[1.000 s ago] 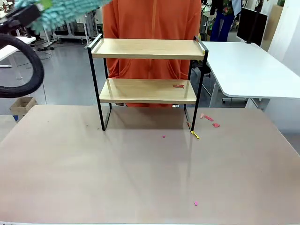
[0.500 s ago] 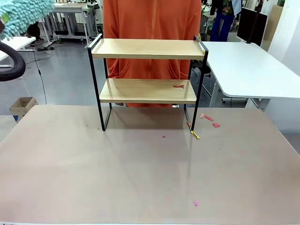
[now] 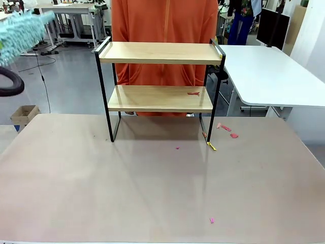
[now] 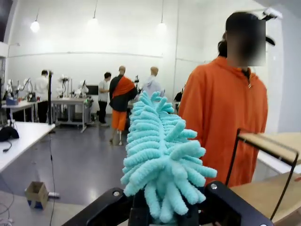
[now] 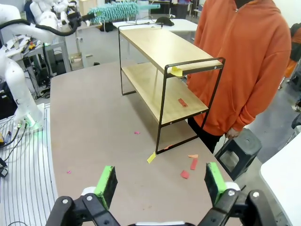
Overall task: Clean the shelf.
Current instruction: Hand the Duster back to the human.
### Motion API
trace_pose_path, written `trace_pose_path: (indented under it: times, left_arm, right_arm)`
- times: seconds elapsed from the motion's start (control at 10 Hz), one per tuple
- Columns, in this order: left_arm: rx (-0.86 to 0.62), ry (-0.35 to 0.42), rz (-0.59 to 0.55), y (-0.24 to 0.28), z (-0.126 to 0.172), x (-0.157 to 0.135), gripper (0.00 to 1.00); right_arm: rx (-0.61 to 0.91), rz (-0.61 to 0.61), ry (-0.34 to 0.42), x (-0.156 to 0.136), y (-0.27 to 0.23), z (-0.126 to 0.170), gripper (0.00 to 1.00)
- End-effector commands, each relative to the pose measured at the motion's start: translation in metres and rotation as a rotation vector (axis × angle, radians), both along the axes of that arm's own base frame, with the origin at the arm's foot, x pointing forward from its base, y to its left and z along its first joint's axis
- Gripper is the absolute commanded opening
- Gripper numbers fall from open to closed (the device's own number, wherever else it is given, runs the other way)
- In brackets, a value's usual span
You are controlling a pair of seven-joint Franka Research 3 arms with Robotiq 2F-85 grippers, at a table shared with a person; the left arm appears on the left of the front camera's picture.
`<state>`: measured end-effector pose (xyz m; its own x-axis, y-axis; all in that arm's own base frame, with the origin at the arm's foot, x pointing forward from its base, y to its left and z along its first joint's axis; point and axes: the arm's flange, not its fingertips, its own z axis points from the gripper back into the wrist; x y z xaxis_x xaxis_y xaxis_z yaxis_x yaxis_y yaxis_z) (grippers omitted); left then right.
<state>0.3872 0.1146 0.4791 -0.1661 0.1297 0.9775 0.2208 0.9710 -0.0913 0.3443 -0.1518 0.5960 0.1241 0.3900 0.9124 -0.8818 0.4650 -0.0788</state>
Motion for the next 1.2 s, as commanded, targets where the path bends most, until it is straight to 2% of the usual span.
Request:
trace_pose_path:
  times: [0.0,0.3,0.5,0.6,1.1]
  left_arm:
    - [-0.013,-0.021,0.008,-0.065,-0.073,0.009,0.17]
    - [-0.017,-0.022,-0.013,-0.083,-0.113,0.004,0.17]
    - [-0.061,-0.068,-0.038,-0.092,-0.119,-0.002,0.17]
    - [-0.027,0.033,-0.053,0.006,-0.072,0.028,0.17]
    - [-0.027,0.033,-0.053,0.006,-0.072,0.028,0.17]
  right_arm:
    - [-0.004,0.005,-0.007,0.0,0.0,0.002,1.0]
    - [-0.004,0.005,-0.007,0.0,0.0,0.002,1.0]
    - [-0.004,0.005,-0.007,0.0,0.0,0.002,1.0]
    - [-0.004,0.005,-0.007,0.0,0.0,0.002,1.0]
    - [-0.004,0.005,-0.007,0.0,0.0,0.002,1.0]
